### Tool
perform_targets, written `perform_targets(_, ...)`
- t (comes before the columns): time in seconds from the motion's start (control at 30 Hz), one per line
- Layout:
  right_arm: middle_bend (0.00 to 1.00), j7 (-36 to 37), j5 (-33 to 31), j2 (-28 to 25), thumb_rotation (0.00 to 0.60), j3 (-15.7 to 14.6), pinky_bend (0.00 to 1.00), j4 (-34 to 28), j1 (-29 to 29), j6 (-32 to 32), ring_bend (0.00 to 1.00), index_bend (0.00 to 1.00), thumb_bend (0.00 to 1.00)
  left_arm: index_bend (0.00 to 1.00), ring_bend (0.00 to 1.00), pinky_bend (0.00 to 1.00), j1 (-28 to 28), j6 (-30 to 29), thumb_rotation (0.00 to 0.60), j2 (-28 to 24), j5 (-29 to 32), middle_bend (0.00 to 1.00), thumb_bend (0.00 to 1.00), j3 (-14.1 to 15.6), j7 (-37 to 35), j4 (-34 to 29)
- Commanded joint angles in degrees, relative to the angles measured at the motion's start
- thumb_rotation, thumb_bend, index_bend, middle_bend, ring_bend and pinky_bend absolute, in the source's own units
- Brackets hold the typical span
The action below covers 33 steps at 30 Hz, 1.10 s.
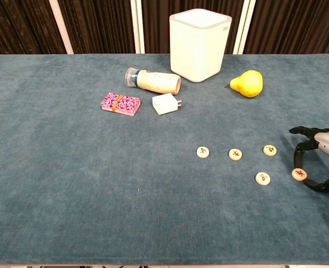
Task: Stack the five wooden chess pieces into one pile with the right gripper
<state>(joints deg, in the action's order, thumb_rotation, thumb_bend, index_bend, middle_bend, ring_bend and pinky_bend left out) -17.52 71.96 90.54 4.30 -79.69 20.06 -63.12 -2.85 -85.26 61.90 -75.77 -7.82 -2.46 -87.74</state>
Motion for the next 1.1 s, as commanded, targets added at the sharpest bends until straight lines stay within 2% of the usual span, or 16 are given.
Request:
perform_targets(0.03, 0.00, -0.1, 0.1, 0.1, 0.600, 0.0, 0.00, -0.1, 0.1, 0.0, 0.00, 0.53, 0.39, 0.05, 0.00, 0.09, 0.0, 0.1, 0.600, 0.0, 0.0, 0.00, 0.15, 0.0, -0.1, 0.0)
perform_targets(0.33, 0.00, -0.5, 0.3, -0.2, 0.600, 0.3, 0.00, -1.5, 0.4, -0.6, 0.00, 0.54, 0.39, 0.05, 0.00, 0.09, 0.0, 0.1, 0.600, -0.1, 0.1, 0.00, 0.15, 0.0, -0.3, 0.0)
perform_targets(0.57, 0.00, -3.3, -0.7, -1.8, 0.600, 1.9, 0.00, -4.9, 1.9, -0.4, 0.00, 0.54, 0.39, 0.05, 0.00, 0.09, 0.0, 0.2, 0.600, -0.2, 0.2, 0.00, 0.15, 0.0, -0.3, -0.1)
perform_targets(0.87, 0.00, -10.7, -5.9, -1.8, 0.600, 5.4, 0.00, -9.3, 6.6, 2.9, 0.00, 0.54, 0.39, 0.05, 0.00, 0.09, 0.0, 0.3, 0.600, -0.1, 0.1, 0.00, 0.15, 0.0, -0.2, -0.1)
perform_targets(1.1, 0.00, -17.5, -12.0, 0.3, 0.600, 7.6, 0.00, -9.8, 11.1, 5.6, 0.00, 0.54, 0.39, 0.05, 0.00, 0.09, 0.0, 0.4, 0.600, -0.1, 0.3, 0.00, 0.15, -0.1, -0.4, 0.0)
